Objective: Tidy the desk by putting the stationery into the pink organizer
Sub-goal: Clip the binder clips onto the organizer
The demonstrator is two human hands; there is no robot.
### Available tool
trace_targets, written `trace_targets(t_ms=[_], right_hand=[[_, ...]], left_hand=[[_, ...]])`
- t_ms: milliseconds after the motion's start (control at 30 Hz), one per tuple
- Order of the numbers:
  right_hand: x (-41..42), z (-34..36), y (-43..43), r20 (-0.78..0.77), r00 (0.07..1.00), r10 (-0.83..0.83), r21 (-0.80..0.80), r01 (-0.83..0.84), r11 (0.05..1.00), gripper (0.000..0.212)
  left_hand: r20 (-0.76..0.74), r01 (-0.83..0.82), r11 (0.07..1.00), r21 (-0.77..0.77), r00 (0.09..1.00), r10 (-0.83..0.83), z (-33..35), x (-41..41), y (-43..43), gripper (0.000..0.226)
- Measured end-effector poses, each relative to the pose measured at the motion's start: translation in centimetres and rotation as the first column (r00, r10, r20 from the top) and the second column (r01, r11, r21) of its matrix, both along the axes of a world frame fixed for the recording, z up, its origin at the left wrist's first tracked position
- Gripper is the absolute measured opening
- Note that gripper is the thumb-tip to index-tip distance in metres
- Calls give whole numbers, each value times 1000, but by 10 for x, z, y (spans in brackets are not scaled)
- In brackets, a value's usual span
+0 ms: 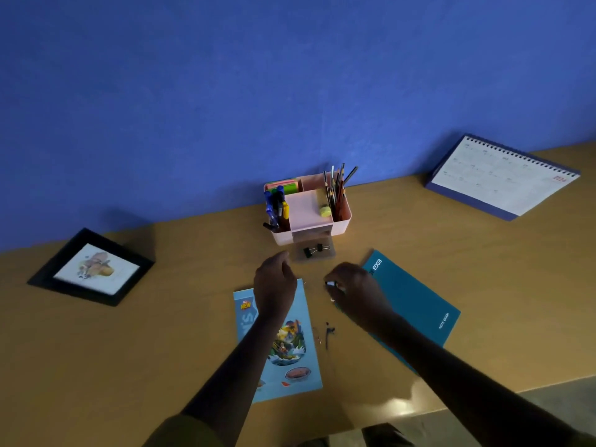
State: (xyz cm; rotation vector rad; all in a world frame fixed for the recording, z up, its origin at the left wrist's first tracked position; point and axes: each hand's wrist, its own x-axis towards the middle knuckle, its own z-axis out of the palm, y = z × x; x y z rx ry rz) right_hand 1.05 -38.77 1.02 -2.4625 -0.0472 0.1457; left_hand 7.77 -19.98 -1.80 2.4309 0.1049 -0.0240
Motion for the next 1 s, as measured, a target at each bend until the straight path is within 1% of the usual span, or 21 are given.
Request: trace_targets(t_ms=[67,167,200,267,300,367,433,500,567,633,700,767,867,1000], right_hand=[[32,5,0,56,997,43,-29,-42,999,16],[72,4,-1,148,972,182,-185,-153,971,17],[81,2,-1,142,955,260,-269,-215,939,18],[97,1,0,100,904,415,-451,-330,829,23],[102,1,0,72,879,472,-510,-374,775,26],[110,1,2,34,844,536,-573,-423,702,30],[114,0,3,21,827,562,-588,-444,676,32],[116,-2,4,21,815,579,-583,-461,670,34],[118,-7,3,56,805,591,-583,-455,674,37],[119,-11,6,45,805,592,-617,-444,650,41],[121,-13,7,42,822,568,-595,-436,675,43],[123,-14,8,16,846,534,-561,-434,705,40],[121,-16,8,1,850,526,-565,-433,702,32],[119,-18,7,-9,858,514,-565,-429,705,36]], left_hand=[[-70,-18,998,-67,997,13,0,-2,1,31],[-169,-34,987,-157,986,7,-1,-3,3,40],[-200,-45,981,-186,980,7,-1,-3,2,41],[-250,-76,972,-220,968,19,2,-3,-1,39],[-272,-99,967,-236,962,31,3,-3,-2,38],[-314,-145,949,-278,948,52,4,-4,-4,37],[-339,-171,937,-306,939,61,5,-4,-5,38],[-362,-178,931,-319,931,54,5,-4,-6,39],[-383,-188,925,-332,922,50,7,-4,-7,41],[-387,-189,920,-342,921,46,10,-5,-9,46],[-389,-195,914,-357,920,44,12,-5,-10,50],[-394,-201,909,-364,918,45,15,-6,-12,52],[-412,-230,896,-379,909,59,16,-6,-14,53],[-446,-276,871,-406,892,75,20,-8,-15,53]])
